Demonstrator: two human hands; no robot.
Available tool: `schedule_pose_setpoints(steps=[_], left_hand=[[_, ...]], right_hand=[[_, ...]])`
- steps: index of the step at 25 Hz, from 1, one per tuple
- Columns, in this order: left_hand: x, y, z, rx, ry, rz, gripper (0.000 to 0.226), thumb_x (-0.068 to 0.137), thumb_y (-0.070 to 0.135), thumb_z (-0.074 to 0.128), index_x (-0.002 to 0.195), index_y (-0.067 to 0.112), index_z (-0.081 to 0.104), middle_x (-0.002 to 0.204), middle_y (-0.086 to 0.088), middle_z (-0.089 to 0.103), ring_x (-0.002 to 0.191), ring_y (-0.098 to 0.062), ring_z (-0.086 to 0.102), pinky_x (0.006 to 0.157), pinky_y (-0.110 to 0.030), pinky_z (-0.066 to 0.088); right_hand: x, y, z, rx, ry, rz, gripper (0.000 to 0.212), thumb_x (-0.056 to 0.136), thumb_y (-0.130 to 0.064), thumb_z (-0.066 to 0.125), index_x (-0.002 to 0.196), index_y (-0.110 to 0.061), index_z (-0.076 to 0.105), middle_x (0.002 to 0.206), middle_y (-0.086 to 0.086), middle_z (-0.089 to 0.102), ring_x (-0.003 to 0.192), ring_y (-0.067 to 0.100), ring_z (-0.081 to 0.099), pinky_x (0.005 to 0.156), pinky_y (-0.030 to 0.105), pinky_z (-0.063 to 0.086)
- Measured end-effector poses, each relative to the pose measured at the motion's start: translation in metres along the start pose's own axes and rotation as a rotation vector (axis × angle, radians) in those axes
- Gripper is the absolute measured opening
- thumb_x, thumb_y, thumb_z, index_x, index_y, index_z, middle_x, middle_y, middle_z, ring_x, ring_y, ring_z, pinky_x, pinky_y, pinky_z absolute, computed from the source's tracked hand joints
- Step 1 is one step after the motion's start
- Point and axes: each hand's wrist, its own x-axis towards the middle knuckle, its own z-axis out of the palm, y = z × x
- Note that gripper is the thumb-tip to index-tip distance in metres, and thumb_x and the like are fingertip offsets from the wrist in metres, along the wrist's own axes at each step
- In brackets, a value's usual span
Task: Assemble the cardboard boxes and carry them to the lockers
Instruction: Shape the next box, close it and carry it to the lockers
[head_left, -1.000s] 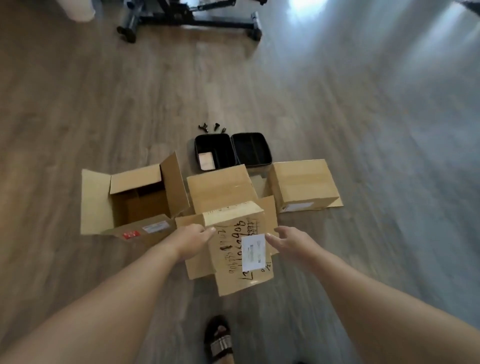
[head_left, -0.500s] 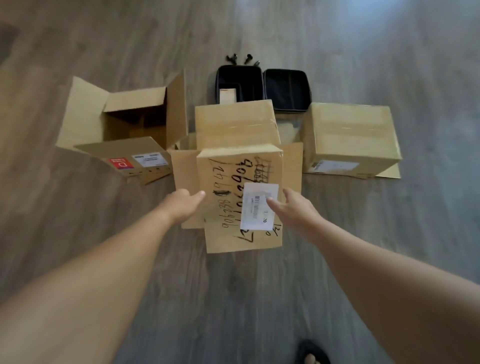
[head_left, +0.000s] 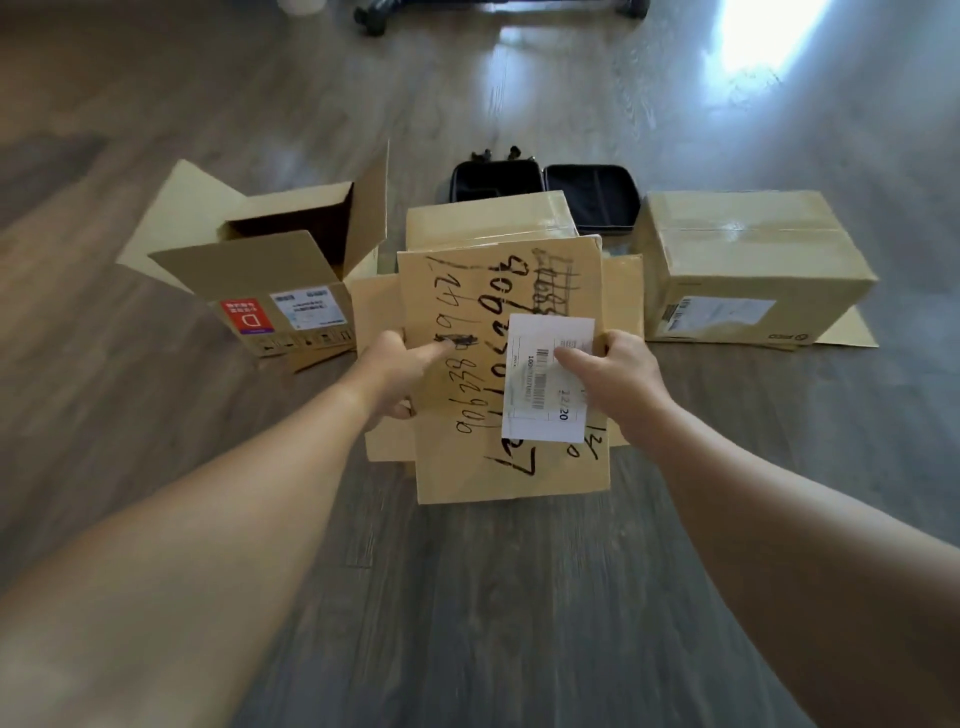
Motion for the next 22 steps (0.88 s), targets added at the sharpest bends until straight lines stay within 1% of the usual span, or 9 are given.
schedule_pose_setpoints(steps=[3,6,9,11,14,15,17,20,22], left_hand=[[-0.026,-0.002,-0.002,-0.076,-0.014,0.070,0.043,0.085,0.051,0.069,0.120,0.027,0.059,0.119,0.004,0.068,0.113,-0.027,0.062,0.090,-0.059,0.054],[-0.051,0.006,0.003,-0.169,-0.023,0.252,0.034,0.090,0.046,0.067,0.117,0.026,0.063,0.111,0.006,0.073,0.106,-0.021,0.068,0.087,-0.049,0.058],[-0.068,0.007,0.011,-0.177,-0.037,0.403,0.034,0.093,0.050,0.062,0.119,0.029,0.064,0.112,0.011,0.073,0.107,-0.012,0.068,0.092,-0.043,0.055],[-0.075,-0.004,0.015,-0.103,-0.143,0.354,0.046,0.091,0.066,0.054,0.123,0.034,0.062,0.118,0.012,0.070,0.113,-0.014,0.065,0.101,-0.048,0.050],[-0.084,-0.017,0.018,-0.058,-0.259,0.219,0.067,0.082,0.088,0.034,0.125,0.043,0.059,0.126,0.010,0.066,0.123,-0.021,0.058,0.106,-0.053,0.043],[-0.085,-0.017,0.018,-0.071,-0.252,0.200,0.072,0.080,0.090,0.031,0.122,0.042,0.063,0.123,0.010,0.068,0.121,-0.021,0.059,0.105,-0.051,0.044],[-0.077,-0.011,0.019,-0.005,-0.170,0.200,0.079,0.081,0.086,0.035,0.116,0.025,0.072,0.112,0.002,0.074,0.109,-0.024,0.066,0.101,-0.052,0.048],[-0.066,-0.002,0.022,0.131,-0.105,0.178,0.079,0.074,0.076,0.052,0.095,0.003,0.072,0.094,-0.018,0.073,0.090,-0.038,0.070,0.087,-0.059,0.055],[-0.065,0.003,0.024,0.186,-0.109,0.187,0.071,0.081,0.066,0.057,0.095,-0.003,0.069,0.093,-0.021,0.073,0.088,-0.040,0.070,0.084,-0.057,0.057]], right_hand=[[-0.023,0.004,-0.012,0.030,0.085,-0.041,0.033,0.082,-0.045,0.072,0.098,-0.017,0.065,0.092,-0.001,0.074,0.081,0.018,0.073,0.068,0.043,0.064],[-0.046,0.005,-0.028,0.176,0.162,-0.104,0.039,0.085,-0.044,0.070,0.102,-0.015,0.052,0.100,0.003,0.068,0.089,0.023,0.071,0.070,0.044,0.062],[-0.059,0.014,-0.041,0.306,0.130,-0.147,0.053,0.082,-0.067,0.067,0.105,-0.022,0.051,0.105,0.008,0.069,0.096,0.030,0.071,0.079,0.053,0.061],[-0.065,0.023,-0.049,0.361,0.076,-0.121,0.072,0.072,-0.085,0.062,0.111,-0.025,0.057,0.109,0.006,0.073,0.099,0.029,0.072,0.085,0.057,0.058],[-0.066,0.032,-0.060,0.211,0.156,0.037,0.098,0.063,-0.102,0.043,0.106,-0.018,0.067,0.105,0.007,0.072,0.097,0.029,0.069,0.089,0.055,0.056],[-0.068,0.034,-0.063,0.147,0.168,0.089,0.096,0.064,-0.100,0.042,0.103,-0.016,0.069,0.102,0.006,0.071,0.094,0.028,0.068,0.087,0.052,0.057],[-0.072,0.037,-0.067,0.100,0.156,0.117,0.076,0.070,-0.085,0.055,0.098,-0.016,0.071,0.096,0.006,0.073,0.087,0.029,0.071,0.079,0.052,0.061],[-0.077,0.034,-0.075,0.187,0.037,-0.019,0.030,0.089,-0.042,0.068,0.111,-0.023,0.073,0.098,0.001,0.076,0.084,0.025,0.076,0.067,0.048,0.063],[-0.079,0.031,-0.083,0.150,0.019,-0.106,0.025,0.091,-0.024,0.072,0.115,-0.022,0.073,0.100,-0.001,0.077,0.083,0.019,0.076,0.065,0.039,0.062]])
